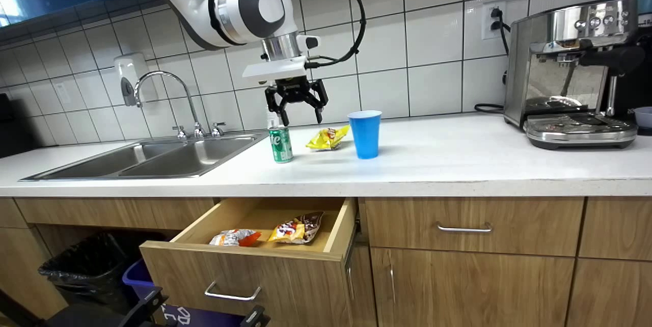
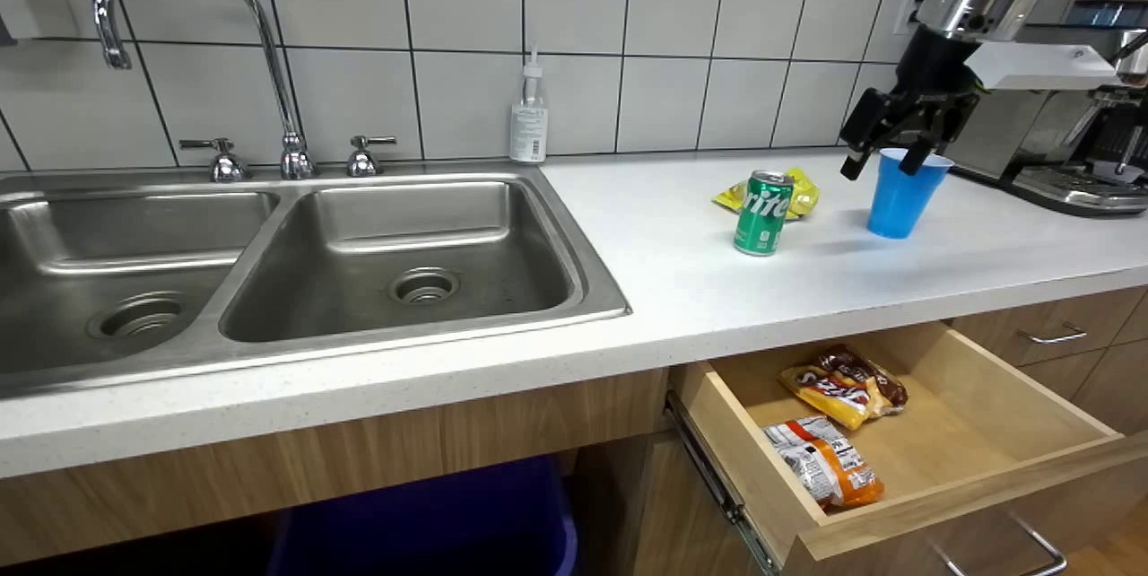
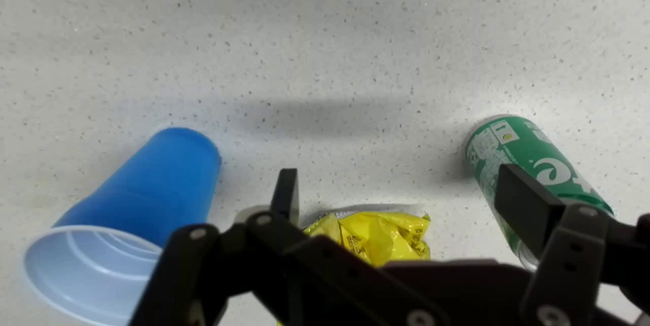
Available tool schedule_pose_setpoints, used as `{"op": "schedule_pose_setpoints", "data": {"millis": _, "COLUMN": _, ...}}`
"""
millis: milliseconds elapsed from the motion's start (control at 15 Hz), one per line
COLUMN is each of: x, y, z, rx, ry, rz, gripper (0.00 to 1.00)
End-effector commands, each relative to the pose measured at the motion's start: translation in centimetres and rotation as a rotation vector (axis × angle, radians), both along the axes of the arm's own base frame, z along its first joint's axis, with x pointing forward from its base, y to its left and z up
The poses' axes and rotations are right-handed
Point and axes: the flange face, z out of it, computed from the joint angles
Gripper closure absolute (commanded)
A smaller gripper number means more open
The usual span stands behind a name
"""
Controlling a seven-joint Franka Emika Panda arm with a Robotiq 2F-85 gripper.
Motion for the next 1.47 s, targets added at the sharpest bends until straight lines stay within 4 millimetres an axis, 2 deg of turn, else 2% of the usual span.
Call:
{"op": "schedule_pose_setpoints", "data": {"millis": 0, "x": 2.5, "y": -0.6, "z": 0.5, "rx": 0.003, "ry": -0.016, "rz": 0.002, "gripper": 0.00}}
{"op": "schedule_pose_setpoints", "data": {"millis": 1400, "x": 14.9, "y": -0.2, "z": -2.8, "rx": -0.054, "ry": -0.146, "rz": 0.120, "gripper": 0.00}}
